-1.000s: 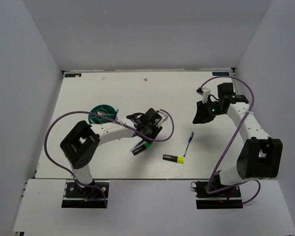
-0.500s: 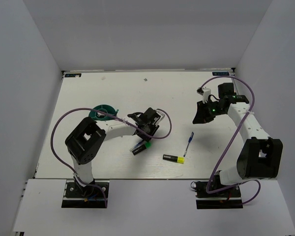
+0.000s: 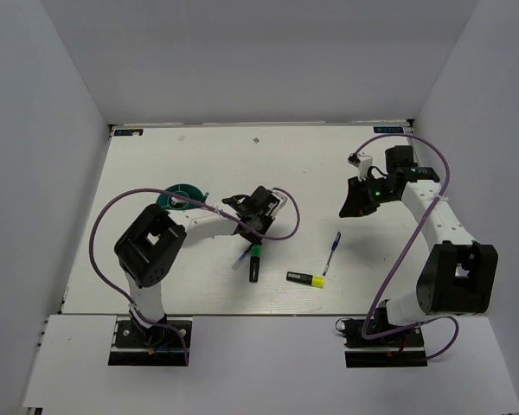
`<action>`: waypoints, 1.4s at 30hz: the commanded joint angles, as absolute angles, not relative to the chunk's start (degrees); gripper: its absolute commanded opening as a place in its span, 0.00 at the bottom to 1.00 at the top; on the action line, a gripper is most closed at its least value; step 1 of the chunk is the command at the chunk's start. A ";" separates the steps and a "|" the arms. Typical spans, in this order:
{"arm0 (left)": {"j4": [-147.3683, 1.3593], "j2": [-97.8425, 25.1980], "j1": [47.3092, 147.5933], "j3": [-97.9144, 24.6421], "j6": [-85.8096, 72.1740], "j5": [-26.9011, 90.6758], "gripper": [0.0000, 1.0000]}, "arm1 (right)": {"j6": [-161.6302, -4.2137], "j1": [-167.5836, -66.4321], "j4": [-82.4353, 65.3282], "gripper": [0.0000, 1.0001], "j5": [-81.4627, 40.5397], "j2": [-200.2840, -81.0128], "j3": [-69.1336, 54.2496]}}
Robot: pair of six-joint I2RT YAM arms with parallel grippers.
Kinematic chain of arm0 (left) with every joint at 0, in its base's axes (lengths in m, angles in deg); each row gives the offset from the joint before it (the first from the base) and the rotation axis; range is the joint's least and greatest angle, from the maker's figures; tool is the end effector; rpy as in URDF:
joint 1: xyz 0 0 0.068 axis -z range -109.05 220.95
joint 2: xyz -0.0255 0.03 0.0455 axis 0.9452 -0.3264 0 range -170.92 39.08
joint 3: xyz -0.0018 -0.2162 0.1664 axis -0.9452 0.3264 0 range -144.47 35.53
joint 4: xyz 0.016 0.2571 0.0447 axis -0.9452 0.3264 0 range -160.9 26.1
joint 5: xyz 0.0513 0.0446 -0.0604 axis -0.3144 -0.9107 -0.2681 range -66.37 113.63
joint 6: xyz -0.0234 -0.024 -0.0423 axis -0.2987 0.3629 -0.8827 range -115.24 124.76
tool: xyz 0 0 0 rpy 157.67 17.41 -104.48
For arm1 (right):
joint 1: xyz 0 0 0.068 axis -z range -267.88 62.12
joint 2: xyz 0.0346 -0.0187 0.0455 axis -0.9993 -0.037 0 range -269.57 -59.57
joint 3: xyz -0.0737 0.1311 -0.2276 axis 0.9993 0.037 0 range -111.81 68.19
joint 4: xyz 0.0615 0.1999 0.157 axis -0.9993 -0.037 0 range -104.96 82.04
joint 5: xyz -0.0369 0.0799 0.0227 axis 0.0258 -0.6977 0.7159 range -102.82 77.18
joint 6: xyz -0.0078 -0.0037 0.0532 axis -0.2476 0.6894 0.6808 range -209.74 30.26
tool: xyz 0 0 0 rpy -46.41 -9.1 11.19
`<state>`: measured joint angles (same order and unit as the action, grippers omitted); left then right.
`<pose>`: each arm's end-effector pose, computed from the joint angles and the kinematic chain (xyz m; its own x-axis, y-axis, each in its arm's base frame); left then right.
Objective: Sort the stationery into containers
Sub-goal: Pick up the pen from the center of the board, then place the pen in the storage box.
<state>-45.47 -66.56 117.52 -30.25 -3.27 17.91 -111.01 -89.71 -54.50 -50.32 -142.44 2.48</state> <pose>0.2523 -0.2616 0.1574 -0.7153 0.5535 -0.4266 0.5999 0.7994 0.0312 0.2835 0.0307 0.2688 -0.7280 -0.3113 -0.6108 -0.5999 0.7205 0.3478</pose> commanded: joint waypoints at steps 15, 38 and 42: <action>-59.81 -28.81 109.54 -18.45 -4.65 7.73 0.00 | -111.80 -89.20 -55.42 0.26 -52.81 -141.92 3.51; -67.46 -30.00 90.38 -13.96 -3.15 10.18 0.00 | -112.50 -89.20 -55.51 0.26 -53.95 -143.41 3.68; -70.37 -31.14 89.50 -12.46 -3.59 12.29 0.00 | -112.76 -89.37 -55.68 0.26 -54.13 -143.59 3.77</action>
<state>-67.00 -31.02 90.13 -13.52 -2.86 9.56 -111.60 -89.40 -54.57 -52.48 -143.40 3.48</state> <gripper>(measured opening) 0.209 0.263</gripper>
